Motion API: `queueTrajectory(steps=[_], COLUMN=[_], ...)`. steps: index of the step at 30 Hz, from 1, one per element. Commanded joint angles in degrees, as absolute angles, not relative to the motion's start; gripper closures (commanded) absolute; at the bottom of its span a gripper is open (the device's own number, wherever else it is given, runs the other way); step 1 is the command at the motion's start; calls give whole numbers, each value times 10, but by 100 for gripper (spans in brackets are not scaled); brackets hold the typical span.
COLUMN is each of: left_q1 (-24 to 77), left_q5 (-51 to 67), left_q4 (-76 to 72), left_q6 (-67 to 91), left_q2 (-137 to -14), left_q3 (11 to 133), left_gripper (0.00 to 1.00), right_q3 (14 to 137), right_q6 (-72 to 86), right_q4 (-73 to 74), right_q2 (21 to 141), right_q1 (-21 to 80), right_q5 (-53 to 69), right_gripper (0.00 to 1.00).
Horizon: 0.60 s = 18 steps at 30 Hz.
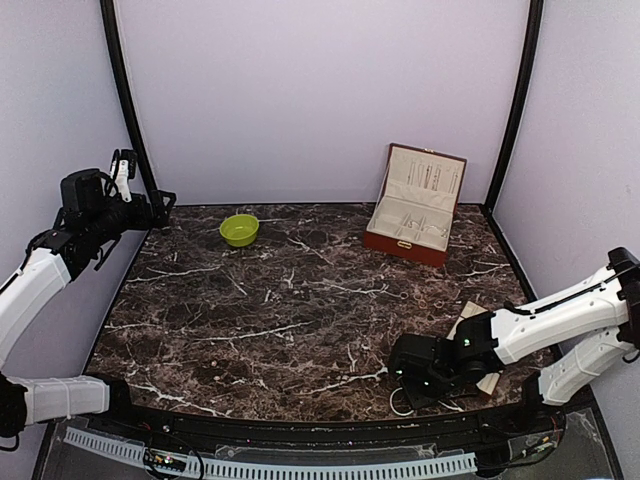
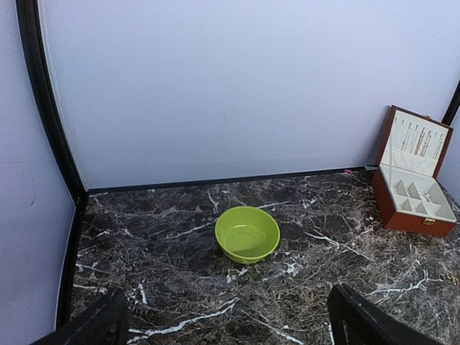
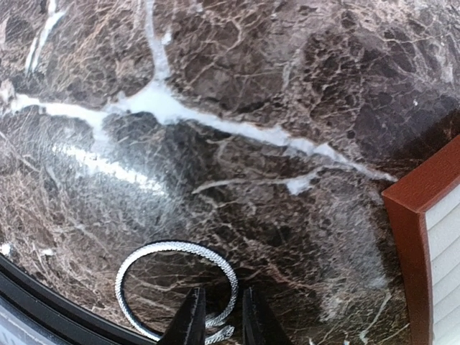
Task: Organize the mixed jewelry
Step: Pick up the bangle from the center of the board.
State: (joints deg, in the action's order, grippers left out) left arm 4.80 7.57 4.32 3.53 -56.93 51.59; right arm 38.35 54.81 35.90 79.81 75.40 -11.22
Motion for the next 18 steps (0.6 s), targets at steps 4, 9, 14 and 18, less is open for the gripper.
queueTrajectory(steps=[4, 9, 14, 18], left_q1=[50, 50, 50, 50], left_q5=[70, 71, 69, 68], left_q4=[25, 22, 23, 23], left_q6=[41, 42, 41, 40], left_q2=[-555, -552, -552, -552], left_q3=[510, 509, 508, 508], left_gripper=[1, 1, 1, 1], right_q3=[380, 379, 374, 374], right_q6=[565, 568, 570, 572], right_q4=[355, 352, 328, 319], right_q2=[813, 812, 809, 809], right_q1=[761, 762, 761, 761], right_q5=[-137, -143, -150, -157], right_gripper=[83, 86, 90, 95])
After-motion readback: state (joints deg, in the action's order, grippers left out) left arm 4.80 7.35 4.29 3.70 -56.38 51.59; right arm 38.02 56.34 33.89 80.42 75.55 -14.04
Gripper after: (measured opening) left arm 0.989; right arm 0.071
